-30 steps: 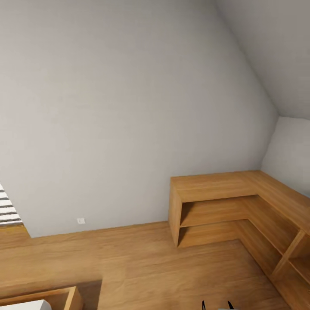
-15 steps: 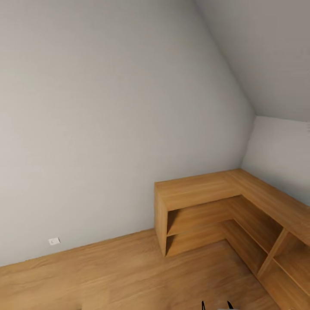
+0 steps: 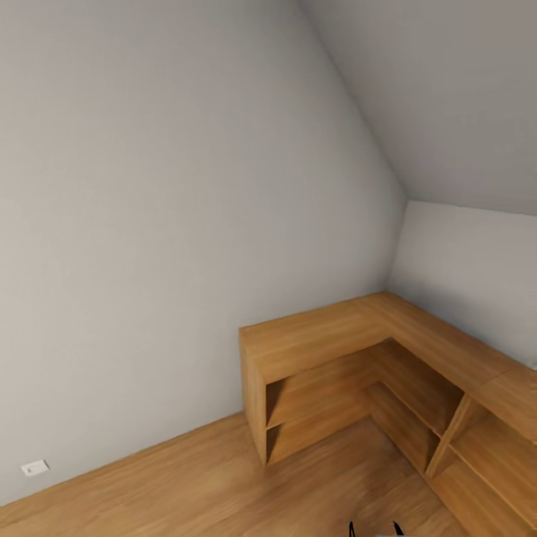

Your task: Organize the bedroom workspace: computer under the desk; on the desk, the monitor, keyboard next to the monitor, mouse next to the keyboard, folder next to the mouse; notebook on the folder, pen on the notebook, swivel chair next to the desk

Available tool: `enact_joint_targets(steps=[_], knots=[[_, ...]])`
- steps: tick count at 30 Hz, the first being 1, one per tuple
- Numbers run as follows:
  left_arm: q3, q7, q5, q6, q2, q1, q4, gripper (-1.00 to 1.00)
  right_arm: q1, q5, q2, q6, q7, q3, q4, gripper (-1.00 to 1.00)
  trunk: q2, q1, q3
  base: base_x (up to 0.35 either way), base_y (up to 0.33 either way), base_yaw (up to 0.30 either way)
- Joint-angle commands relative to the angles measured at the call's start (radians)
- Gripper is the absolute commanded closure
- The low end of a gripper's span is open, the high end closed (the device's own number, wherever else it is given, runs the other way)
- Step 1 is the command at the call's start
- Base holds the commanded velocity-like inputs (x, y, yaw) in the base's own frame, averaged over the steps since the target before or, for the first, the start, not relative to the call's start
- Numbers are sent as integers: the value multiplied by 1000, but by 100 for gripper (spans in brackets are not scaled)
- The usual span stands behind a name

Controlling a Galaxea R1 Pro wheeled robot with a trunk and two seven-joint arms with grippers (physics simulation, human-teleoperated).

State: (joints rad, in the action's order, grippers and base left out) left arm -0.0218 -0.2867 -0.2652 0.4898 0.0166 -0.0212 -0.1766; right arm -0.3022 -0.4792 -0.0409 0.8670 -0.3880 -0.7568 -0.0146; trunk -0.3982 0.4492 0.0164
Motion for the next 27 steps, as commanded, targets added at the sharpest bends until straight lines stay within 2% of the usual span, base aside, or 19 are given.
enact_joint_targets(steps=[1, 19, 27], knots=[[-3, -2, -5, 3, 0, 0, -1, -100, -1, -4, -1, 1, -6, -9, 1, -100, -2, 1, 2, 84, 43, -266], [-2, -2, -5, 3, 0, 0, 0, -100, -1, -4, -1, 1, -5, -10, 1, -100, -2, 1, 2, 11, 8, -266], [-2, -2, -5, 4, 0, 0, -1, -100, -1, -4, -1, 1, -5, -10, 1, -100, -2, 1, 2, 0, 127, -266]])
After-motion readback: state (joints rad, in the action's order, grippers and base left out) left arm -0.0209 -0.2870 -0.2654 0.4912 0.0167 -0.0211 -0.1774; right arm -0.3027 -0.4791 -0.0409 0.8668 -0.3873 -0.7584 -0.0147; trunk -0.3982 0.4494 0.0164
